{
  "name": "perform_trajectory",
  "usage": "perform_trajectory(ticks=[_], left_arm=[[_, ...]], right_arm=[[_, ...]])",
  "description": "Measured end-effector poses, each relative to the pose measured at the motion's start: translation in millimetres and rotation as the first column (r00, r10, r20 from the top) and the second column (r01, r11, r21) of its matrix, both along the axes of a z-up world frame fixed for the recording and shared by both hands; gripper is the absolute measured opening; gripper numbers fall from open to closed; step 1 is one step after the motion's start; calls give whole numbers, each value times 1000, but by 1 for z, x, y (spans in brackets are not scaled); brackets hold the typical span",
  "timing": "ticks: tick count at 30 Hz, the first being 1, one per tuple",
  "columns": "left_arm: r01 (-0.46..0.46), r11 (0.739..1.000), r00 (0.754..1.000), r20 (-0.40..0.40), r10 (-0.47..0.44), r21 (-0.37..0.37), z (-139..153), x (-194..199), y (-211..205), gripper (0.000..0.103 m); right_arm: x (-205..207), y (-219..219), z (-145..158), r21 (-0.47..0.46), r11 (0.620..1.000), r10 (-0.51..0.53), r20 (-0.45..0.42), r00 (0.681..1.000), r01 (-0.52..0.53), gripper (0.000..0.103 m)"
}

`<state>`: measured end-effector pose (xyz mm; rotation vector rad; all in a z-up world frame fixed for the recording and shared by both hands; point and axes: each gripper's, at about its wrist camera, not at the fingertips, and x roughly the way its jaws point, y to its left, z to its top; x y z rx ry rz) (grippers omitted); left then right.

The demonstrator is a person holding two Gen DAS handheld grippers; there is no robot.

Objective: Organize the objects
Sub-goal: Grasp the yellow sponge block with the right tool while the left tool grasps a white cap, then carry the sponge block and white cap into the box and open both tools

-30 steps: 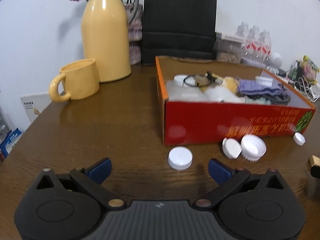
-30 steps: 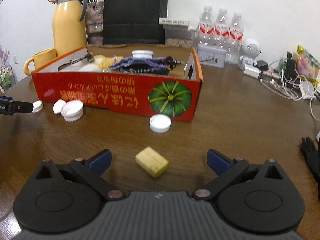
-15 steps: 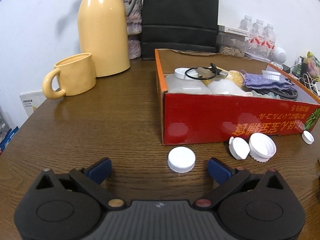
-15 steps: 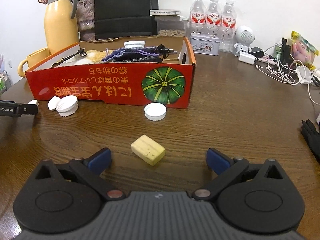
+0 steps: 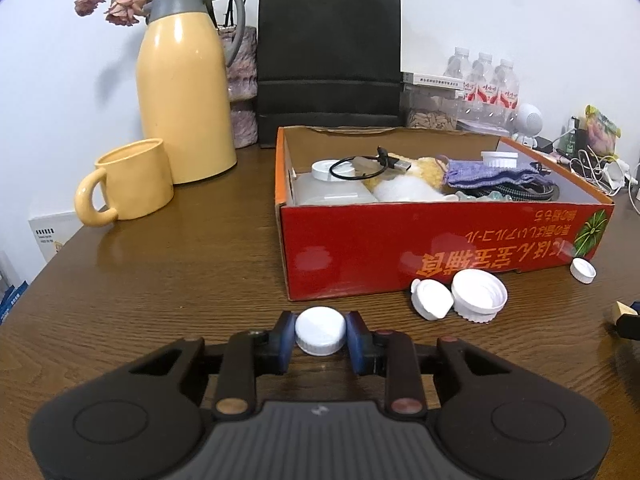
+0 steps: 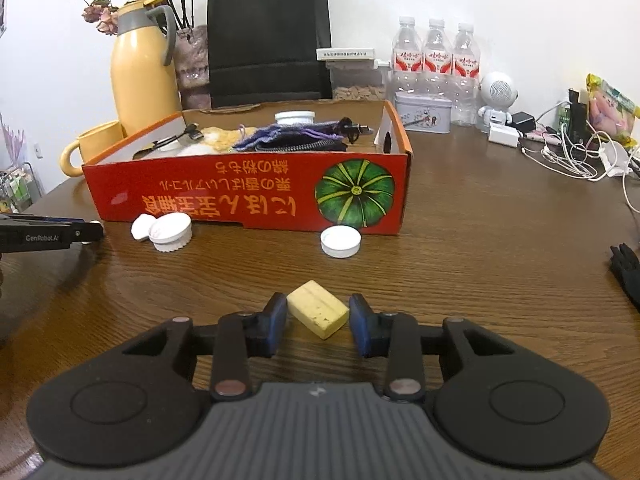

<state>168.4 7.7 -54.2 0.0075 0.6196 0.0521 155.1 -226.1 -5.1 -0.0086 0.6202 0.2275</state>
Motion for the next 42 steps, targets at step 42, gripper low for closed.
perform_trajectory(ticks=[42], left_arm=[[5,999,982,186,4,-46,79,89,-43,26]], right_arm=[[110,71,75,-16,998,67,263,962,-65,35]])
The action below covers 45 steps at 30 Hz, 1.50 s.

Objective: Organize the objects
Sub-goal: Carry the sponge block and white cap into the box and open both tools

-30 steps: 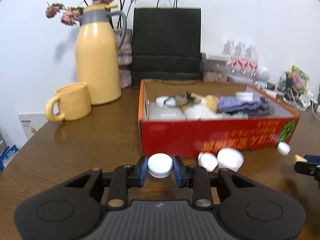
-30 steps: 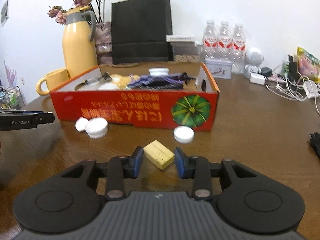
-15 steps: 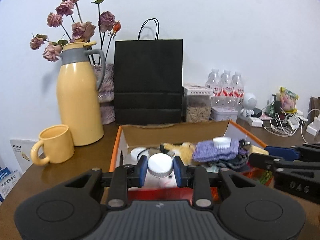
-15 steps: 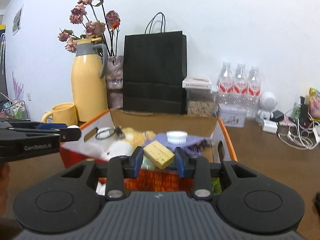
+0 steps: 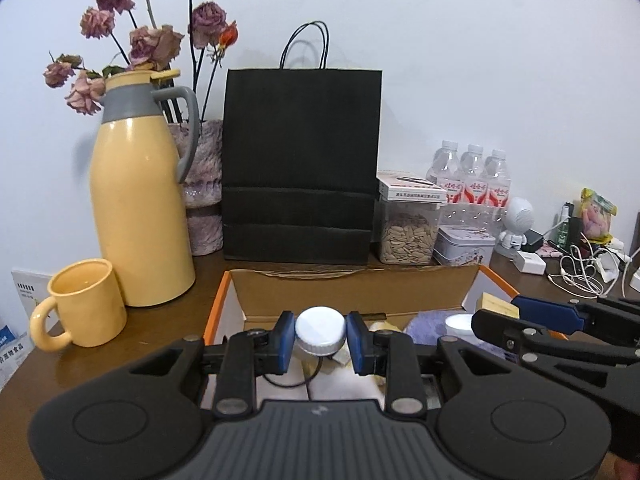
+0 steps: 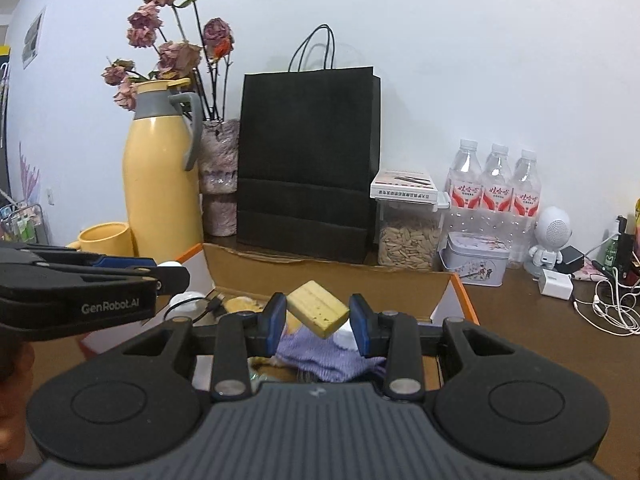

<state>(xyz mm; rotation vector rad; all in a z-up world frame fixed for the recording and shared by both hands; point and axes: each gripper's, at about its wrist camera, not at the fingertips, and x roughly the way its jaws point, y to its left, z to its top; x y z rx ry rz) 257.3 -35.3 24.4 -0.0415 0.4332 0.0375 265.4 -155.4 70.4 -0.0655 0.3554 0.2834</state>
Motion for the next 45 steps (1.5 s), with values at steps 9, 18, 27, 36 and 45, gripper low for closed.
perform_trajectory(ticks=[9,18,27,36,45], left_arm=[[14,1000,1000,-7,-14,-22,-1,33,2,26],[22,1000,999,-26,-22,-11,-9,50,2,26],[-9,1000,999,-51,9,-8,-12,54,4,96],[-30,999,995,-98,27,-24,-19,60,9,99],[-31,999,995,-97,29,-25,-19,60,8,99]], right_arm=[[32,5,-8,-15,1000,-1,-12,1000,0,35],[51,7,-14,-21,1000,13,-29,999,-13,36],[51,2,-22,-38,999,-11,-70,997,8,90],[52,-1,-22,-26,1000,-19,-79,997,17,103],[52,-1,-22,-28,999,-23,-83,996,21,103]])
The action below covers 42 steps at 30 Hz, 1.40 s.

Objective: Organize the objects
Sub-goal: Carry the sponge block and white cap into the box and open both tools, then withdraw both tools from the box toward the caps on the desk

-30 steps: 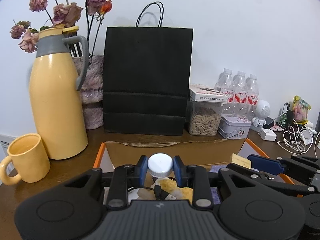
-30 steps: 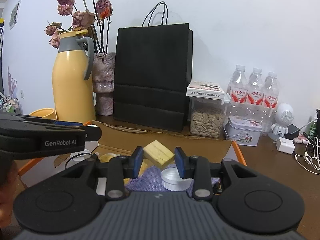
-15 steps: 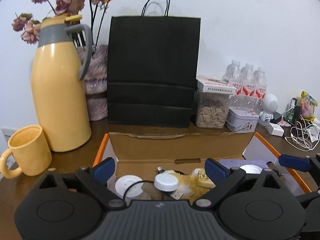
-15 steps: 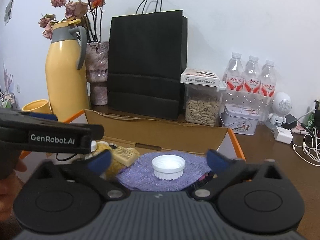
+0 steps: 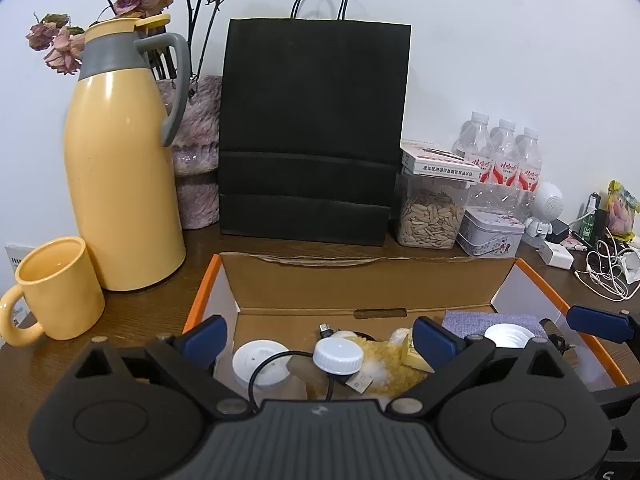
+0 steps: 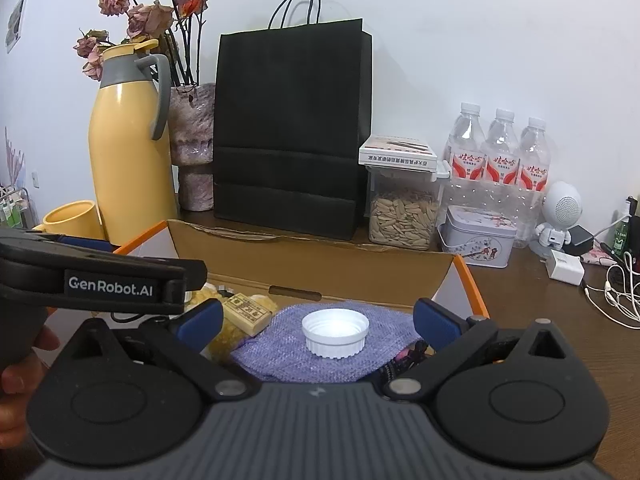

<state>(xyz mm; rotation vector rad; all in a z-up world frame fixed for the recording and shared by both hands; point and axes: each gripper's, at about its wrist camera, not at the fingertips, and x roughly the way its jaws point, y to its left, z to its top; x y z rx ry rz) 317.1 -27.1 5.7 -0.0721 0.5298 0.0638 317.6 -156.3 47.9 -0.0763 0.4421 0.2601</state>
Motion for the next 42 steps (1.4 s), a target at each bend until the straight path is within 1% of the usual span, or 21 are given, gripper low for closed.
perform_trajectory(ticks=[9,15,19,23,30,36,39,42], left_arm=[[0,1000,1000,3,0,-1,1,-2,0,99],[2,1000,1000,9,-2,0,3,-15,-1,99],[-8,1000,1000,17,8,2,3,-30,0,99],[-17,1000,999,34,17,2,3,-48,1,99],[-35,999,997,62,35,-4,0,-83,4,99],[-33,999,999,42,33,4,-14,-109,2,99],[-41,999,999,36,40,28,-20,-121,1,99],[-45,999,999,27,45,7,-24,-130,6,99]], right_arm=[[-3,-1,1,-6,1000,-1,4,1000,1,103],[-15,-7,6,-7,1000,1,20,1000,-1,103],[-30,-15,6,-1,1000,-17,52,998,17,103],[-42,-24,6,-3,999,-35,67,997,35,103],[-77,-43,1,5,997,-71,102,992,71,103],[-100,-59,-12,9,996,-94,75,993,93,103],[-109,-68,-21,6,994,-108,48,993,107,103],[-117,-79,-30,13,992,-126,13,992,126,103]])
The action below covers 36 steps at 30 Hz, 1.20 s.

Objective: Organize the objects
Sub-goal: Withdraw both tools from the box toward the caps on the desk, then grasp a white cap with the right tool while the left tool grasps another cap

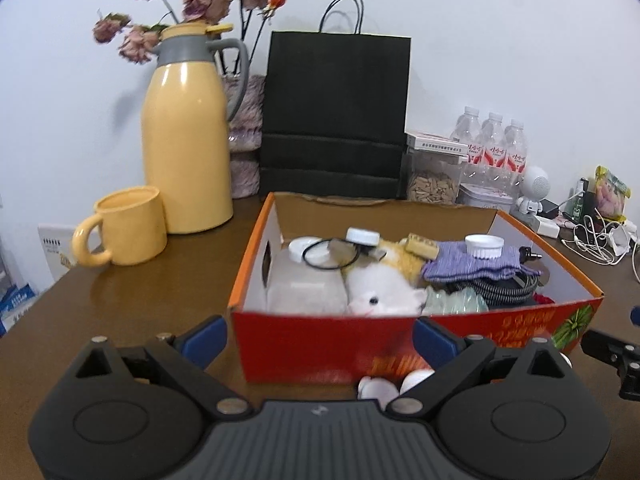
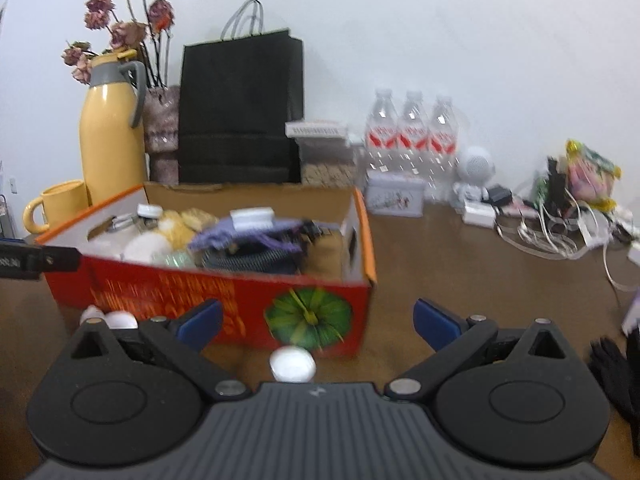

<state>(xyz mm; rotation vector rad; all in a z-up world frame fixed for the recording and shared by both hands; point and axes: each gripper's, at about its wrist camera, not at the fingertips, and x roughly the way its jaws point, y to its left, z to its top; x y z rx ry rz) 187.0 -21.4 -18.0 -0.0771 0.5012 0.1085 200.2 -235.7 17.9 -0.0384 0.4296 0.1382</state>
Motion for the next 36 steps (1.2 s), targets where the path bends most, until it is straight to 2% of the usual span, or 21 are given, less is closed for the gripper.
perform_trajectory(ticks=[4,9,16,22,24,26,27,29,30,31,32,33,36], left_arm=[[-1,1000,1000,-17,1,5,-7,-11,3,99],[12,1000,996,-91,-10,24,-20,-12,3,99],[33,998,985,-173,-22,62,-34,1,-5,99],[33,996,977,-211,-14,87,-41,15,-12,97],[34,996,978,-209,-16,86,-41,18,-14,96],[46,995,978,-207,-28,84,-41,19,-17,92],[56,995,978,-204,-39,80,-41,19,-19,88],[86,995,978,-194,-73,59,-40,18,-22,71],[107,993,977,-188,-97,43,-39,17,-23,55],[122,992,977,-178,-113,37,-38,15,-25,34],[132,991,977,-172,-125,36,-38,14,-27,23],[139,990,977,-166,-132,31,-37,12,-27,24],[137,990,980,-146,-133,17,-35,10,-25,24]], right_arm=[[-9,-14,-4,17,1000,-19,-15,1000,20,103],[-12,-20,-10,15,999,-29,-49,998,30,103],[-11,-13,-16,-18,1000,-5,-78,997,3,103],[-1,-3,-20,-39,999,18,-123,992,-23,103],[5,1,-21,-39,999,21,-141,990,-27,98],[13,5,-23,-30,999,24,-168,986,-29,88],[16,6,-24,-19,999,27,-178,984,-31,84],[22,9,-25,3,1000,27,-192,981,-27,66],[24,10,-26,12,1000,28,-198,980,-26,61],[26,12,-26,20,999,35,-205,978,-31,47],[27,13,-27,26,999,45,-212,976,-40,32],[27,14,-27,31,998,52,-213,976,-46,29],[22,14,-24,41,997,67,-188,980,-60,29]])
